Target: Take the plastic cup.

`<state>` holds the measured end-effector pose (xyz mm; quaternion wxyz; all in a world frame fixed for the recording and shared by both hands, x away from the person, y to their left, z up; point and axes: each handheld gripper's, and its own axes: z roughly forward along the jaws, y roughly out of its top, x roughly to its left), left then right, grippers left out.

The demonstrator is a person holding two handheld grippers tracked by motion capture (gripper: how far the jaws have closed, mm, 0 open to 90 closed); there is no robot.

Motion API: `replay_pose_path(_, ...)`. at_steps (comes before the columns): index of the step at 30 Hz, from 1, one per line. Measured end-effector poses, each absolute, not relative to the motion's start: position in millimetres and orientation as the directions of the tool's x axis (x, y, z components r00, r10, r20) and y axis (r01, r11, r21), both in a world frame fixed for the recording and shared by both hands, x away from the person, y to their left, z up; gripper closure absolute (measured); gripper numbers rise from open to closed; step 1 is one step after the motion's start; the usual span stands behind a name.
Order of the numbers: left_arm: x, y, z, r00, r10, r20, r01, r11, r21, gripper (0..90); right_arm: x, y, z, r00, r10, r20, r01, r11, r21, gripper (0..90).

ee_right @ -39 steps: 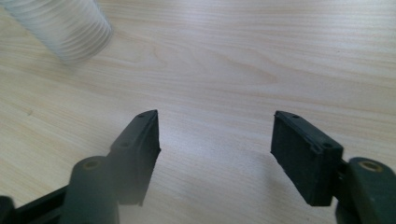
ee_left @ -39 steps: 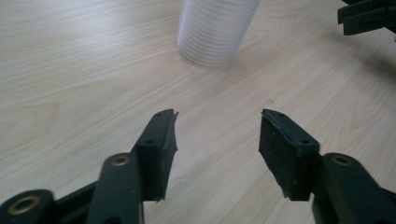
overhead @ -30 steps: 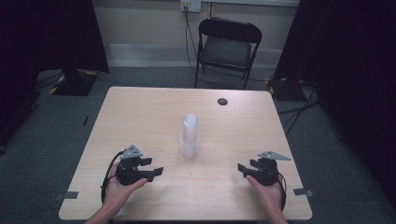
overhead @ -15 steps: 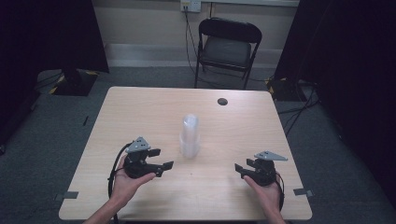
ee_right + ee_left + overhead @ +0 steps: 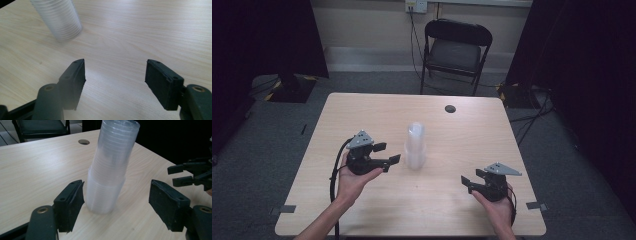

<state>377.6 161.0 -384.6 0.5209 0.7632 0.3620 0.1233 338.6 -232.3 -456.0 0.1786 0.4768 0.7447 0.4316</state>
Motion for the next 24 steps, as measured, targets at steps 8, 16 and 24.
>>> replay_pose_path(8, 398.8, 142.7, -379.0, 0.711, 0.681, -0.177, 0.411, -0.198, 0.890, 16.5, 337.7, -230.1, -457.1, -0.479, 0.866, 0.143, 0.558, 0.174, 0.811, 30.8)
replay_pose_path(16, 413.3, 127.7, -370.4, 0.719, 0.678, -0.150, 0.366, -0.186, 0.912, 19.7, 338.4, -229.6, -460.2, -0.477, 0.865, 0.154, 0.576, 0.175, 0.798, 31.1)
replay_pose_path(24, 424.3, 110.2, -374.8, 0.729, 0.667, -0.155, 0.359, -0.180, 0.916, 21.4, 339.7, -227.9, -462.6, -0.476, 0.867, 0.150, 0.586, 0.185, 0.789, 30.0)
